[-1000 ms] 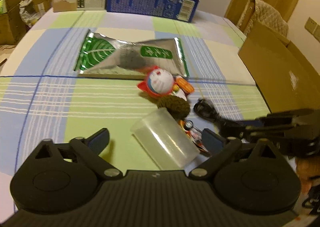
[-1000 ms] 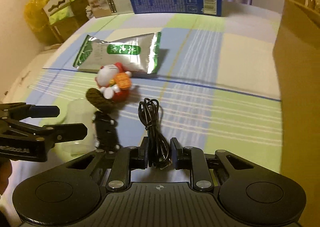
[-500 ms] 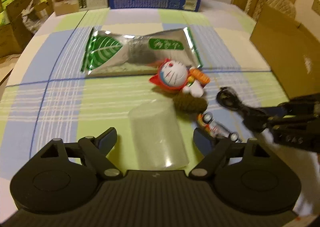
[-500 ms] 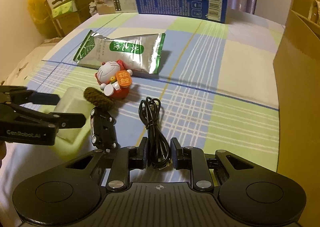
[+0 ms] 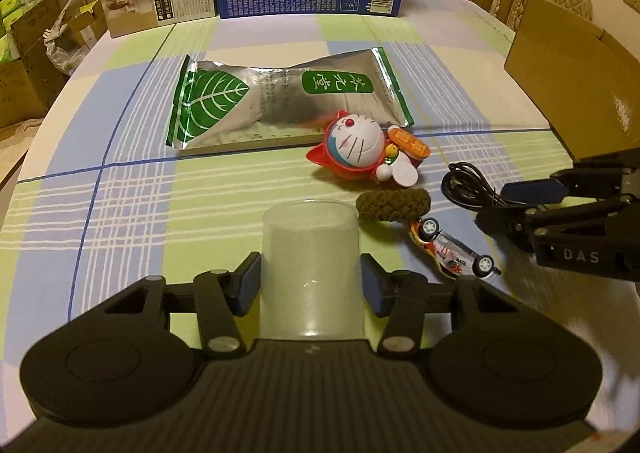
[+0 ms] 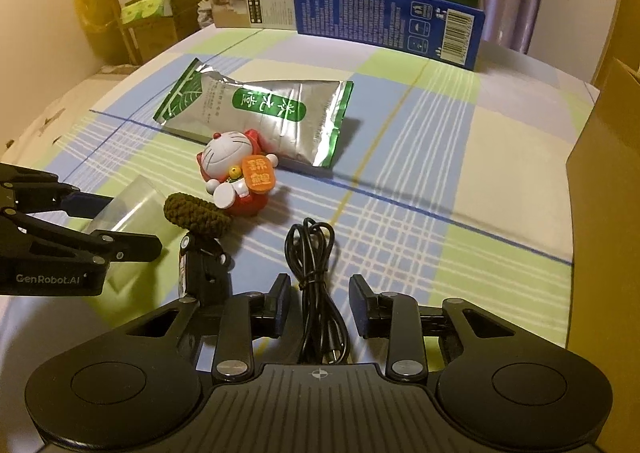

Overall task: Organize objects
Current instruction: 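Grasp the clear plastic cup with the left tool while the right grasps the black cable, then carry the cup and cable into the cardboard box and open both tools, then move both open tools back over the remaining items on the table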

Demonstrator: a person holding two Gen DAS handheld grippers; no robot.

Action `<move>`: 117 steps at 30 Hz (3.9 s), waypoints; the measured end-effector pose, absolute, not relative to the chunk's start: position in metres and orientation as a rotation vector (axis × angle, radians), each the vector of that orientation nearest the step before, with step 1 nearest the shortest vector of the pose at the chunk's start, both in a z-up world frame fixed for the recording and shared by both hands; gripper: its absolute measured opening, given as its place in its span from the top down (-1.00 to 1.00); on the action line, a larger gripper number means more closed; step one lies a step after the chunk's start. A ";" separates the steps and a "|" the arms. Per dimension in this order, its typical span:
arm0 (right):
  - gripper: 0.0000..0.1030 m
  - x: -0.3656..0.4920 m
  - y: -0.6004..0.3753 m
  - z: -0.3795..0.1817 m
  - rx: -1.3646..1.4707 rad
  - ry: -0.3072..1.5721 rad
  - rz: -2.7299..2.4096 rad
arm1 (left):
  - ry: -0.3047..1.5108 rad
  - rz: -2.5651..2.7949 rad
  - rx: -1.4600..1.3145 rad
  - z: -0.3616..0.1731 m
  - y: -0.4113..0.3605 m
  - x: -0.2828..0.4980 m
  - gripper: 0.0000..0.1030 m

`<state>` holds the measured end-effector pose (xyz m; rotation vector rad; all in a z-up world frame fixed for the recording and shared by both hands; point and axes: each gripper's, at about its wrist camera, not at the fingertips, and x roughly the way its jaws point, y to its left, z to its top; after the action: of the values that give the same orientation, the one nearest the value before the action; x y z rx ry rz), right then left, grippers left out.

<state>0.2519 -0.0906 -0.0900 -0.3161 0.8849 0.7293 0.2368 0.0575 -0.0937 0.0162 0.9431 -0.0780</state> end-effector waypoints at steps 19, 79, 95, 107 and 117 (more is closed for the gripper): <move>0.79 0.220 -0.110 -0.073 -0.209 0.906 0.645 | 0.931 -0.071 -0.011 -0.084 0.059 0.226 0.10; 0.79 0.200 -0.387 0.099 0.034 0.684 0.272 | 0.739 -0.484 0.038 0.086 -0.230 0.217 0.10; 0.79 0.217 -0.388 0.089 0.055 0.702 0.280 | 0.742 -0.443 -0.007 0.074 -0.218 0.238 -0.29; 0.19 0.225 -0.394 0.091 0.150 0.672 0.288 | 0.749 -0.400 -0.036 0.071 -0.193 0.227 -0.32; 0.18 0.206 -0.386 0.102 0.148 0.668 0.292 | 0.761 -0.368 -0.062 0.068 -0.173 0.210 -0.37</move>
<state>0.2059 -0.3859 0.1023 0.1479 0.6678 0.2923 0.2103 -0.1726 0.0682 -0.0624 0.7606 -0.3680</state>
